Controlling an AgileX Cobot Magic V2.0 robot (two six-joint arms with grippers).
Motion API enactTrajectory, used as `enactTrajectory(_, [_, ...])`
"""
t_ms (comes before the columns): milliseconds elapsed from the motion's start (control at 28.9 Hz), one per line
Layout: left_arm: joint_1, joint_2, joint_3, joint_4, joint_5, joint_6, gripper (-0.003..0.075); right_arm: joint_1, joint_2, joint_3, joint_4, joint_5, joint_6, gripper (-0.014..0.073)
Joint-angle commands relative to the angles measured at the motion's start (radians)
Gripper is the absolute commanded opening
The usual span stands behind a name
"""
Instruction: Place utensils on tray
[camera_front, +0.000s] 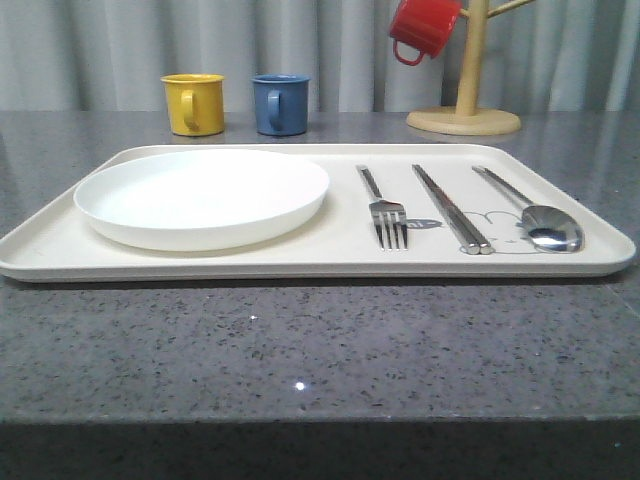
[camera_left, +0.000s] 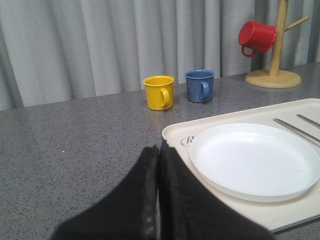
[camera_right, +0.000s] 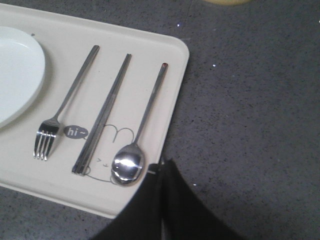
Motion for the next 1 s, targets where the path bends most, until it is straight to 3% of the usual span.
enactTrajectory(0, [0.001,0.012,-0.029,-0.013,-0.079,-0.009,-0.0018,-0.002,-0.146,0.117,-0.052,-0.165,-0.011,-0.0068])
enactTrajectory(173, [0.001,0.012,-0.029,-0.013,-0.079,-0.009,-0.0018,-0.002,-0.364,0.296,-0.091,-0.257,-0.011,-0.0068])
enactTrajectory(416, [0.001,0.012,-0.029,-0.013,-0.079,-0.009,-0.0018,-0.002,-0.576,0.425,-0.092,-0.316,-0.011,-0.0068])
enactTrajectory(970, [0.001,0.012,-0.029,-0.013,-0.079,-0.009,-0.0018,-0.002,-0.609,0.441,-0.092,-0.330,-0.011,-0.0068])
